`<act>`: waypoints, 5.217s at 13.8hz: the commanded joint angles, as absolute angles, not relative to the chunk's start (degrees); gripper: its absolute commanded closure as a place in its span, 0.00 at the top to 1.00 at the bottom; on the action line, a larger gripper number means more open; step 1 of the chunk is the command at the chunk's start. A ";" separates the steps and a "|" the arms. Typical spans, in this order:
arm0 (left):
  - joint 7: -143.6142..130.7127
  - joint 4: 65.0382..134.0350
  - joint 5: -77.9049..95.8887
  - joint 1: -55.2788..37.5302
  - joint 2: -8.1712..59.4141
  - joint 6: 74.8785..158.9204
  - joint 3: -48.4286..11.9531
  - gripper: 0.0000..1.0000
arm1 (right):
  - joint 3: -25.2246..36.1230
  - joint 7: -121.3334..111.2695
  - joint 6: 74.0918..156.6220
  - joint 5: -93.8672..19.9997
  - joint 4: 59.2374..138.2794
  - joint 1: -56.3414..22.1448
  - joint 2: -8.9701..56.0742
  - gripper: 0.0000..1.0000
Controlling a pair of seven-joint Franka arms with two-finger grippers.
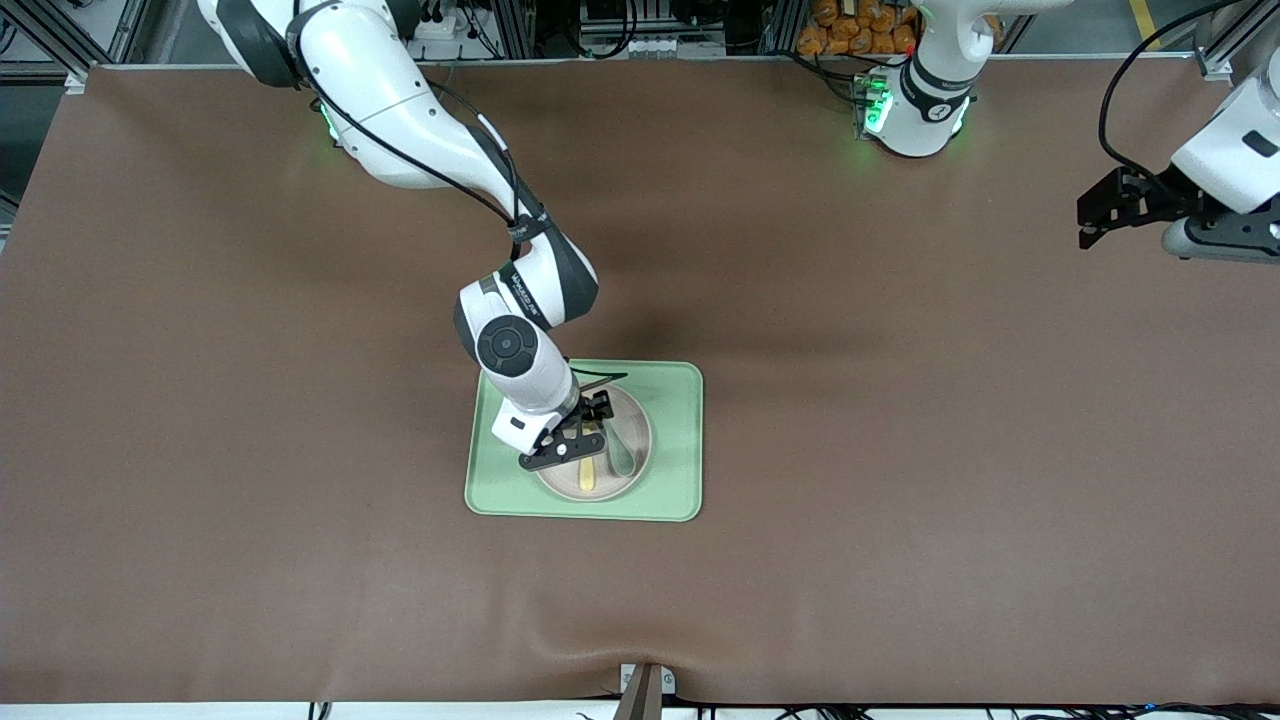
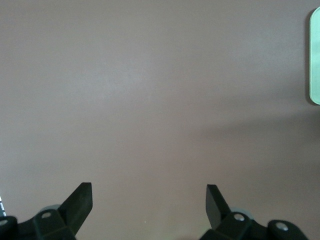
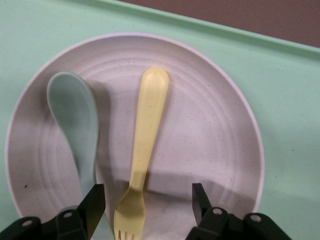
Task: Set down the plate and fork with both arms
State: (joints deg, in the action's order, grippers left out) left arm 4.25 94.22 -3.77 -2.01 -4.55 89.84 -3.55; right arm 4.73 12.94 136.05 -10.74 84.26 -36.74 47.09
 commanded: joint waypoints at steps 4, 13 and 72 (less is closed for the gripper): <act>3.26 94.14 -2.99 -4.21 -2.47 93.43 -2.03 1.00 | 5.19 13.89 136.23 -10.11 83.32 -37.09 48.16 0.79; 2.46 93.34 -2.29 -4.66 -1.32 93.60 -0.09 1.00 | 5.45 15.29 135.70 -10.20 82.88 -36.82 47.81 0.79; 2.20 91.14 -0.53 -2.64 0.26 93.43 1.14 1.00 | 5.36 20.39 130.61 -17.32 92.55 -28.83 42.28 0.00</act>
State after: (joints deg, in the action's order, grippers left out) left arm 2.13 92.72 -1.53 -2.96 -0.58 94.16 1.10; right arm 5.28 19.84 129.78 -15.85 91.14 -28.24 42.78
